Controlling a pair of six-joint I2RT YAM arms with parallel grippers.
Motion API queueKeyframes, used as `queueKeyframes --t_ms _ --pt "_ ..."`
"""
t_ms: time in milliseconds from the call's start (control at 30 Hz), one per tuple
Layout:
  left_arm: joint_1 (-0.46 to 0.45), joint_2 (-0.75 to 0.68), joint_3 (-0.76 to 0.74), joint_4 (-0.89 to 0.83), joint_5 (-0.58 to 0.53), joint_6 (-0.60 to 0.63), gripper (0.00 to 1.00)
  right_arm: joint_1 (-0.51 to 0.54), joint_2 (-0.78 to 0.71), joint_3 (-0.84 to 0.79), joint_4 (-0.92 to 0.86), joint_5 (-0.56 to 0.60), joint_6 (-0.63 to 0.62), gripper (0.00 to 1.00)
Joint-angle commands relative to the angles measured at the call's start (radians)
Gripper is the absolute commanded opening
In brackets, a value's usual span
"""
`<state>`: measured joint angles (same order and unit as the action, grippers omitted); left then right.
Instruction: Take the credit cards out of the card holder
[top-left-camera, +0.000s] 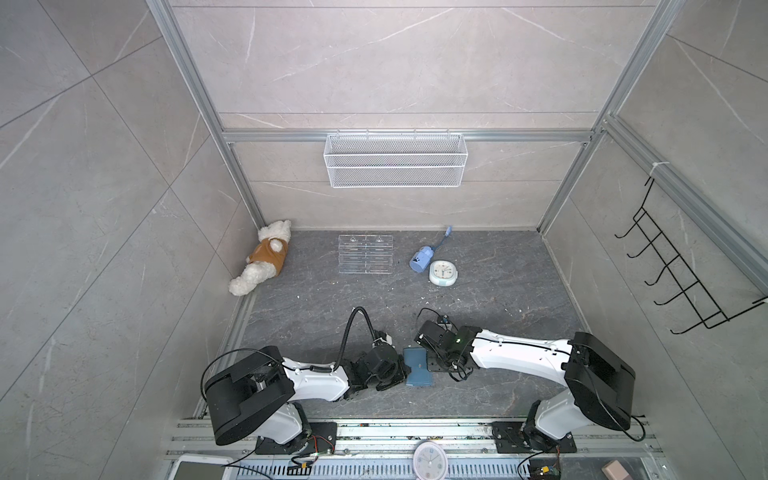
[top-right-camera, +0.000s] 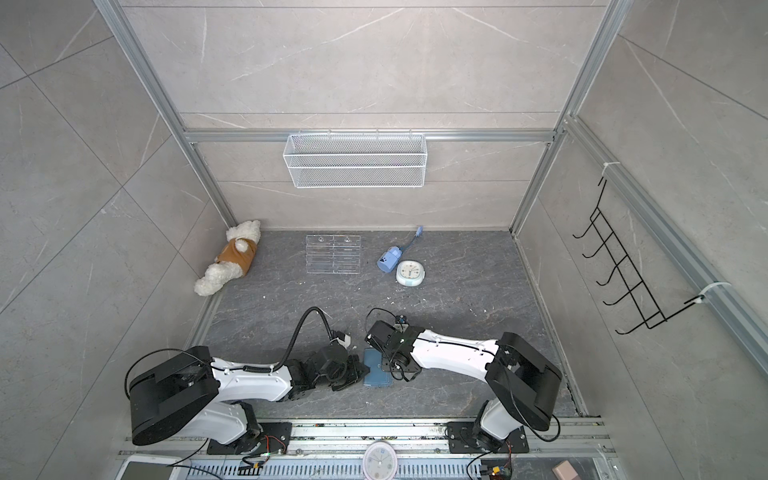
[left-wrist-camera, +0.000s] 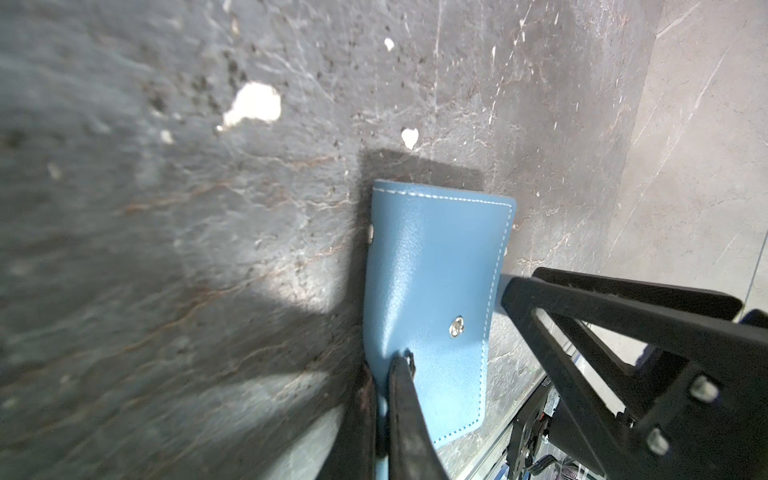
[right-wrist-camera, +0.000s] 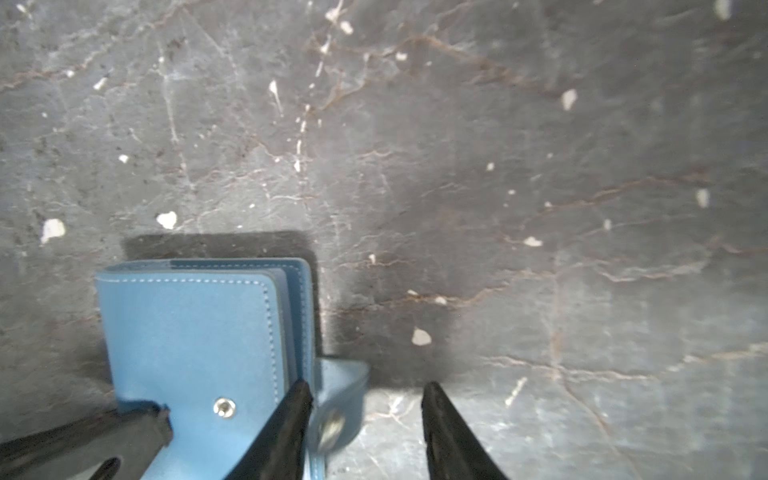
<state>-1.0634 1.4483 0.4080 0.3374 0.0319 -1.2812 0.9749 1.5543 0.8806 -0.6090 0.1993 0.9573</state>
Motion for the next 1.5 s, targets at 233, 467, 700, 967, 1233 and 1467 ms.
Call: queueKeyframes --t_ms 233,467,700,967,1233,1467 --pt "-0.007 0.055 -0.042 -0.21 -0.008 -0.006 0.04 -0.001 -0.033 -0.023 -0.06 0.046 0.009 0.33" --pt "-0.007 0.043 -0.015 -0.215 -0.009 0.019 0.04 -0.002 -0.035 -0.045 -0.057 0.048 0.015 0.22" --pt "-0.007 -0.008 0.012 -0.219 -0.024 0.048 0.09 -0.007 -0.034 -0.078 -0.032 0.043 0.023 0.12" --pt "-0.012 -0.164 0.064 -0.312 -0.069 0.134 0.35 -0.012 -0.033 -0.109 -0.001 0.032 0.03 0.1" --pt "-0.055 -0.346 0.095 -0.404 -0.11 0.342 0.57 -0.014 -0.044 -0.135 0.023 0.012 0.037 0.08" --pt "-0.189 -0.324 0.203 -0.594 -0.236 0.557 0.66 -0.019 -0.054 -0.143 0.031 0.001 0.033 0.08"
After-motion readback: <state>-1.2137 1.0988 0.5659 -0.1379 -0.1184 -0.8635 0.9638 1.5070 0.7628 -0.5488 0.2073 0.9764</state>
